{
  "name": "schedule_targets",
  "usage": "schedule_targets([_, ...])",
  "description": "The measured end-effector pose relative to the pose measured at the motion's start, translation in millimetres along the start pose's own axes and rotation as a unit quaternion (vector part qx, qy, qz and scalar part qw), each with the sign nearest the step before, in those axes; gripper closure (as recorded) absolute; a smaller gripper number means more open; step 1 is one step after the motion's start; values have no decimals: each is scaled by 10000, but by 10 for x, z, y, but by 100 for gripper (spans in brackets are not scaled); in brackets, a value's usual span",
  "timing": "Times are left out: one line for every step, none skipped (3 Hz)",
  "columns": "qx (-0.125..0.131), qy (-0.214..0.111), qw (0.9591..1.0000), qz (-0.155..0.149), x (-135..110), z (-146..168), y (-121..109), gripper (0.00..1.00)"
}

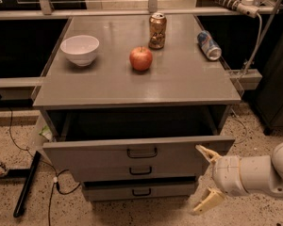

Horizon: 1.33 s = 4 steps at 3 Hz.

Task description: Close top drawer

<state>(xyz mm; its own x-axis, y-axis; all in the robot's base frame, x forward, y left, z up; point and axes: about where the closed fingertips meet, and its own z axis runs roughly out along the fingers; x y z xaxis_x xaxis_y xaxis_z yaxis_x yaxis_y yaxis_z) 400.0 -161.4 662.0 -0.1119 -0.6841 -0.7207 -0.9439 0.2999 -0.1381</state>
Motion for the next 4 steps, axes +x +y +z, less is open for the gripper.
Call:
schedule_targets([0, 0, 10000, 0, 0, 0, 0, 0])
schedule_targets([41, 132, 9999, -3, 26, 128, -315, 0])
schedule_targets([59, 166, 9998, 4, 41, 157, -379, 0])
schedule_targets([238, 429, 9985, 239, 308, 189, -803, 0])
